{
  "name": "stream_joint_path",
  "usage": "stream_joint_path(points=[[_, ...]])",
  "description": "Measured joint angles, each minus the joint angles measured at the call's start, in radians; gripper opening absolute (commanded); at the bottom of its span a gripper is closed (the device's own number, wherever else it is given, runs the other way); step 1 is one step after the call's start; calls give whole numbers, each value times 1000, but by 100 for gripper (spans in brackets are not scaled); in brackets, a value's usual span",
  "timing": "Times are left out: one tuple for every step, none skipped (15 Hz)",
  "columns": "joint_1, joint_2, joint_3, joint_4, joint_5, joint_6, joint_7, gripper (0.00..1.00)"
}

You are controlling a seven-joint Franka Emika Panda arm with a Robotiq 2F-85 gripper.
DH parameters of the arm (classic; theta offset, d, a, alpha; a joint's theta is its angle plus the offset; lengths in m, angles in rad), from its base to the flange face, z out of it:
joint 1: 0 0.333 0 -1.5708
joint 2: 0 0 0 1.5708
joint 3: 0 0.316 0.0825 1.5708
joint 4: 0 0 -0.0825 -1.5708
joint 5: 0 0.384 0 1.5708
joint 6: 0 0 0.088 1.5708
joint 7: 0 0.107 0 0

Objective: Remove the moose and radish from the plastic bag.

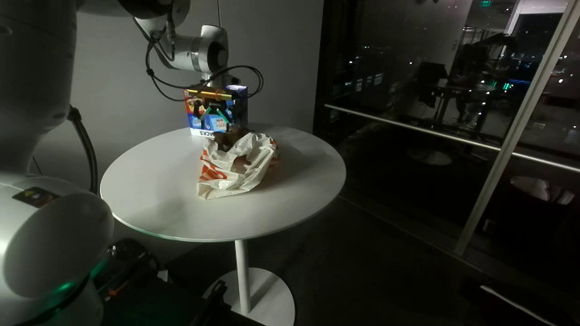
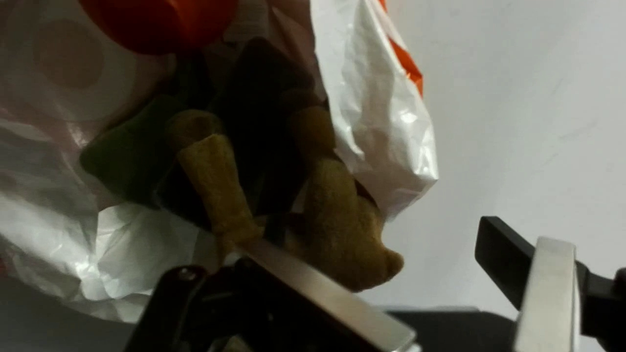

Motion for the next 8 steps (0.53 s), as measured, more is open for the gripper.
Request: stream_joint_path(points=[[8, 16, -7, 0, -37, 31, 22, 100], [17, 32, -16, 0, -74, 58, 45, 100], [25, 45, -25, 1, -107, 78, 66, 75], [32, 57, -33, 1, -135, 95, 83, 75], [36, 65, -39, 1, -155, 104, 94, 66], [37, 71, -42, 1, -161, 106, 98, 59], [37, 74, -43, 2, -162, 106, 100, 52], [36, 75, -43, 2, -161, 105, 102, 44]])
